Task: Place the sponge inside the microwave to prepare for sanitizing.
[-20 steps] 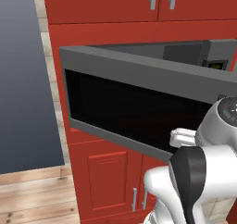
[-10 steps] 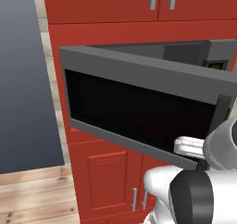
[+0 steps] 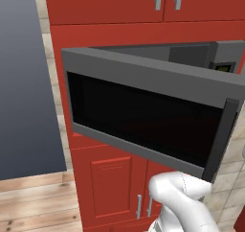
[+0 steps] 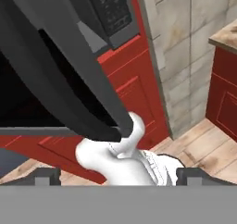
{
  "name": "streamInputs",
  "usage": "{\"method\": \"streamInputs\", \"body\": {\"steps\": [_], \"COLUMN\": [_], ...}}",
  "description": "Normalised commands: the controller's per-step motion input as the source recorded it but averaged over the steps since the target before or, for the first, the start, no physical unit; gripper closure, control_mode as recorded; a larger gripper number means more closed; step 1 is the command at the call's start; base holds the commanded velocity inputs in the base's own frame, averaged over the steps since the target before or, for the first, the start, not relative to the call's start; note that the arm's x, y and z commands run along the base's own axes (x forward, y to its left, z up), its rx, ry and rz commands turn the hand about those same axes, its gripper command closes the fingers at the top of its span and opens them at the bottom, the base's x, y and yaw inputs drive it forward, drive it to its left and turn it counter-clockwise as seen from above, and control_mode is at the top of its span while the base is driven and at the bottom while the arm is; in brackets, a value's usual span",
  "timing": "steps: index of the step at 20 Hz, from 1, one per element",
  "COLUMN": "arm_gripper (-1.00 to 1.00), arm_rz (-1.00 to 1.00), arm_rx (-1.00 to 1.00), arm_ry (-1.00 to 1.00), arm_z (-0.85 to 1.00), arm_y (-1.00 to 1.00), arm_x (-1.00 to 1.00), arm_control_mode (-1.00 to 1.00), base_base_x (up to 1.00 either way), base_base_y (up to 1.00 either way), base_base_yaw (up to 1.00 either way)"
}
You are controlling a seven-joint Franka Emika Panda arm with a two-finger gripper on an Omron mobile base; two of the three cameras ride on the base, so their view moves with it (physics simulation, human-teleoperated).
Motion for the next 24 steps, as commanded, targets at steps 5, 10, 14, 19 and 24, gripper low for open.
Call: {"method": "streamInputs", "body": {"steps": [5,10,14,19,24], "arm_gripper": [-1.0,-1.0,-1.0,-1.0,-1.0], "arm_rz": [0.0,0.0,-0.04,0.06,0.16], "arm_rx": [0.77,1.0,0.74,0.02,0.02], "arm_ry": [-0.01,0.0,0.04,-0.02,-0.14], "arm_z": [0.12,-0.02,0.0,-0.08,-0.26], "arm_y": [-0.99,-0.87,-0.83,0.0,0.0], "arm_x": [-0.03,0.4,0.55,0.67,0.68], "arm_control_mode": [-1.0,-1.0,-1.0,-1.0,-1.0], "base_base_x": [0.0,0.0,0.0,0.0,0.0], "base_base_y": [0.0,0.0,0.0,0.0,0.0], "base_base_yaw": [0.0,0.0,0.0,0.0,0.0]}}
